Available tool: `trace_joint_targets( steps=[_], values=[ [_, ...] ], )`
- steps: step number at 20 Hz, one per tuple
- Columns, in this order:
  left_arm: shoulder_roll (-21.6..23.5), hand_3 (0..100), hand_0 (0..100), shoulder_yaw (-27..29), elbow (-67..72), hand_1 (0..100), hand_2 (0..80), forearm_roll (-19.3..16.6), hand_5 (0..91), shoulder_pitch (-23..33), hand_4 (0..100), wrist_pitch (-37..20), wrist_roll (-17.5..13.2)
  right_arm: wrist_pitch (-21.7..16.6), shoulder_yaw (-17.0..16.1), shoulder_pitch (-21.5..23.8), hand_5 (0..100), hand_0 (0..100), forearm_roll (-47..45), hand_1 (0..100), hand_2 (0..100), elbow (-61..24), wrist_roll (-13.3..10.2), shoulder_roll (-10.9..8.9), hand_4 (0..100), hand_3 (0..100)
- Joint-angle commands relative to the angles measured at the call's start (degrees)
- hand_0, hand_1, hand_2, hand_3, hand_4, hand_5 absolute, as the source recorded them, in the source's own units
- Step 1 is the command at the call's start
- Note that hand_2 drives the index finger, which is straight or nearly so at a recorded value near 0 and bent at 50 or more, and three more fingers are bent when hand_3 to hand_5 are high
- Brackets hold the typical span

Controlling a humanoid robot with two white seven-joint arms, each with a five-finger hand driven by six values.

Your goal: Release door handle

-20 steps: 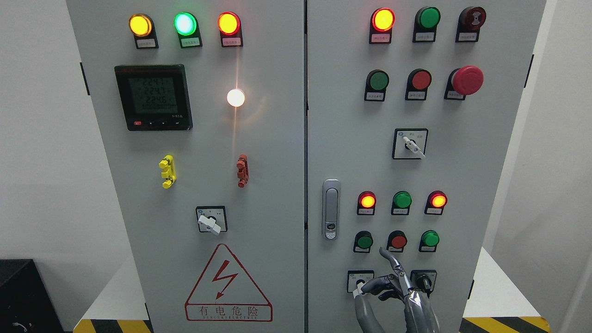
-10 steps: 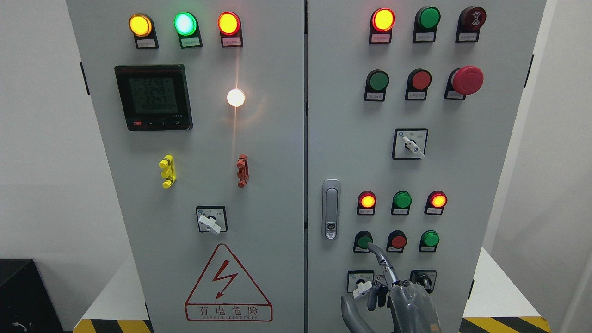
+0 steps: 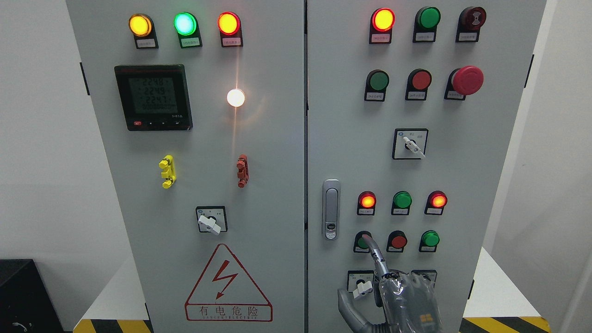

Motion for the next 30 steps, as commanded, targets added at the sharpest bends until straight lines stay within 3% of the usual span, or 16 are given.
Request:
trace_joint_targets(
  steps=[1,3,8,16,30],
  values=[
    [0.00,0,12,0.00,1.67,56,0.0,0.00,0.0,-1.49,0,0.01,0.01,0.50,2.79,-1.21,100,36,7.78,26,3,2.64,-0.90,0.01,100,100],
    [0.00,0,12,0.00,1.67,56,0.0,0.00,0.0,-1.49,0,0.01,0.01,0.67,3.93,-1.21,100,36,9.44,26,3,2.82,-1.42,0.10,100,100],
    [0.00,0,12,0.00,1.67,56,0.0,0.00,0.0,-1.49,0,0.01,0.01,5.24,7.19,-1.30,100,35,12.70,26,1,4.83,-1.87,0.18,100,100],
    [0.00,0,12,0.00,1.67,56,0.0,0.00,0.0,-1.49,0,0.01,0.01,6.73,7.80,-5.07,100,34,12.79,25,0,10.28,-2.83,0.27,100,100],
    [0.00,0,12,0.00,1.67,56,0.0,0.00,0.0,-1.49,0,0.01,0.01,9.11,8.51,-7.01,100,34,12.70,25,0,11.61,-2.74,0.36,100,100]
  ],
)
